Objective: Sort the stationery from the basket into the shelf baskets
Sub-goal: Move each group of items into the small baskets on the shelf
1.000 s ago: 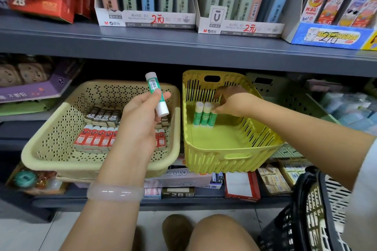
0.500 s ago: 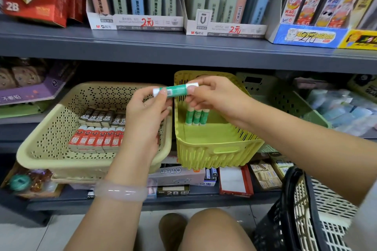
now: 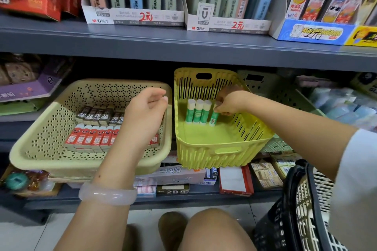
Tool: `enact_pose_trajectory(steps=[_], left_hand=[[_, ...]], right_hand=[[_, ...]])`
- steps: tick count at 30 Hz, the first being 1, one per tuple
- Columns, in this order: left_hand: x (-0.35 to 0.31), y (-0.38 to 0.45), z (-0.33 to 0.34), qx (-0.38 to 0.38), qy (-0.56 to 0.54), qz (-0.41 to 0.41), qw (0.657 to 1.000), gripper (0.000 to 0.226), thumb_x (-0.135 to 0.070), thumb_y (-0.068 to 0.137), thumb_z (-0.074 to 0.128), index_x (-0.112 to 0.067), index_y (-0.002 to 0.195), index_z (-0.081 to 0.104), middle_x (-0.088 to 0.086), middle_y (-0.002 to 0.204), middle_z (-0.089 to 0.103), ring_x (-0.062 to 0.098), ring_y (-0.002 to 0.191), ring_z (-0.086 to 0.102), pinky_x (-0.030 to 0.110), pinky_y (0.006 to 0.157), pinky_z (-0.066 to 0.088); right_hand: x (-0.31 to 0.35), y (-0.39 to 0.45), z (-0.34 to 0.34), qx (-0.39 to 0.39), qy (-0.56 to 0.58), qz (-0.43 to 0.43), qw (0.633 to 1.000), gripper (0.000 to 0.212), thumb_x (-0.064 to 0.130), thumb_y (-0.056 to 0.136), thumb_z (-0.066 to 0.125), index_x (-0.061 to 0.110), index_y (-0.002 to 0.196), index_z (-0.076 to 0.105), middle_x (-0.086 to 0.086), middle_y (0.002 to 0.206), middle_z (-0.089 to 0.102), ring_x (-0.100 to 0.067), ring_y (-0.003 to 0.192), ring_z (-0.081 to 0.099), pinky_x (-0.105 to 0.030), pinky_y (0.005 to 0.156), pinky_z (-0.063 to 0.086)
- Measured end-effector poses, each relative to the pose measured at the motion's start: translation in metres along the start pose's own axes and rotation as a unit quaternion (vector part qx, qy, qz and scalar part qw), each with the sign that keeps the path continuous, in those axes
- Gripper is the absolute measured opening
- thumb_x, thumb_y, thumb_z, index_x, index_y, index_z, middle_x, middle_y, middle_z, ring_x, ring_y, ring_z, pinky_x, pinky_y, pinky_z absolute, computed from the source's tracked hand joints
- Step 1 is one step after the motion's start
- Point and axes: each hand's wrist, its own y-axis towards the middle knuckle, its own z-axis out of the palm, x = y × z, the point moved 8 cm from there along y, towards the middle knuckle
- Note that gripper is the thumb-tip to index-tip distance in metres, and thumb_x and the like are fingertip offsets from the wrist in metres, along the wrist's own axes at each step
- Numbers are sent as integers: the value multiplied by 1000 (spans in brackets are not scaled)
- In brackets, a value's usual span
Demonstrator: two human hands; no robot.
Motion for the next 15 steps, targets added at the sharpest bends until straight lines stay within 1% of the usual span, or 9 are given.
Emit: enact_pose_trajectory(steps=[2,4,6,8,9,11,12,13,15], left_hand=[[1,1,-1,-2,6,3,1000,15,-19,92,50,-29,100,58,-23,94,56,-13,88,49,8,70,34],[1,2,-1,-4,5,5,1000,15,-19,92,50,-29,100,58,-23,93,56,-13,87,49,8,69,34],[0,2,0,-4,2,7,1000,15,-19,92,50,-29,99,59,-22,93,56,-13,87,49,9,70,35],[-3,1,0,-9,0,16,1000,15,-19,91,51,-29,98,59,-22,92,56,-11,86,50,13,75,39],[-7,-2,-1,-17,-3,24,1000,15,-18,91,51,-28,97,59,-22,93,56,-10,86,51,16,78,40],[-18,-11,-5,-42,-15,52,998,18,-15,91,51,-30,92,59,-20,92,59,-8,83,54,19,79,42],[-27,-18,-7,-53,-22,72,996,20,-14,91,51,-32,89,59,-19,91,60,-5,82,56,19,79,44],[-35,-26,-7,-57,-28,94,994,23,-12,91,50,-33,87,59,-18,90,61,-3,82,58,20,80,46],[-53,-45,1,-29,-43,132,990,27,-7,91,48,-31,87,59,-14,91,63,1,83,62,18,78,50]], right_hand=[[-1,3,7,29,38,12,999,37,37,93,48,6,102,66,-5,88,67,-17,78,59,-26,74,45],[-1,6,8,37,60,12,997,38,37,93,48,5,104,66,-6,96,70,-15,77,60,-25,73,46],[-1,5,8,42,44,18,998,40,40,92,48,6,103,66,-3,92,70,-14,73,58,-22,66,42],[-3,0,6,38,22,22,999,42,44,92,47,8,104,65,-3,92,69,-16,76,59,-24,66,40],[-4,-4,3,23,15,19,999,43,45,91,47,8,107,65,-5,92,69,-19,79,60,-25,68,40],[-8,-18,-12,-34,15,-1,999,44,44,90,50,8,109,65,-5,81,67,-21,78,60,-27,68,43],[-9,-29,-21,-66,28,-21,997,42,42,89,53,7,108,66,-5,80,67,-20,78,61,-27,69,46],[-10,-44,-30,-94,55,-49,993,37,37,88,57,7,107,66,-5,84,68,-18,78,62,-28,72,49],[-12,-81,-45,-129,131,-108,977,26,28,87,61,11,106,65,-1,88,67,-4,68,59,-24,74,48]])
